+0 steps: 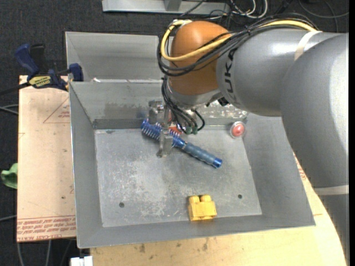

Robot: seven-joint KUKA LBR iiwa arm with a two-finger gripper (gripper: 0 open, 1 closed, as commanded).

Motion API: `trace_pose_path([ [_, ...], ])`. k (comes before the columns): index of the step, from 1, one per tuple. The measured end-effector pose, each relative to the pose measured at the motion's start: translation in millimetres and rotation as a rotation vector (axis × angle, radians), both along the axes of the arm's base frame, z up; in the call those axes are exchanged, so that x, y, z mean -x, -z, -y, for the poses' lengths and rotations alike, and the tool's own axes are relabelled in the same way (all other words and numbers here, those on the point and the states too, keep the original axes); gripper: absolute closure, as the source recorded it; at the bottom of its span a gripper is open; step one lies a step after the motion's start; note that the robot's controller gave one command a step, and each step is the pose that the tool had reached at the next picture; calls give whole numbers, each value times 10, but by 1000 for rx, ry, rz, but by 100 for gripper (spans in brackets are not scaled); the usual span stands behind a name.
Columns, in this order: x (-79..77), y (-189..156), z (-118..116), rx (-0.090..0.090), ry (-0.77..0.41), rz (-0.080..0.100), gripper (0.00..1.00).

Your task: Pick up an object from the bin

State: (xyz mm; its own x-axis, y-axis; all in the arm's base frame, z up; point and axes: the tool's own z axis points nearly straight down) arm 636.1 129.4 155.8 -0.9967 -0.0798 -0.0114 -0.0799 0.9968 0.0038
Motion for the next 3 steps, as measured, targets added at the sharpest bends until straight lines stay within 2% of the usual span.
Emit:
trace_pose_path([
  [1, -101, 835, 550, -1, 106, 3, 0],
  [2, -63, 861, 535, 3, 102, -9, 100],
  [3, -98, -945, 488, 2, 67, 0, 100],
])
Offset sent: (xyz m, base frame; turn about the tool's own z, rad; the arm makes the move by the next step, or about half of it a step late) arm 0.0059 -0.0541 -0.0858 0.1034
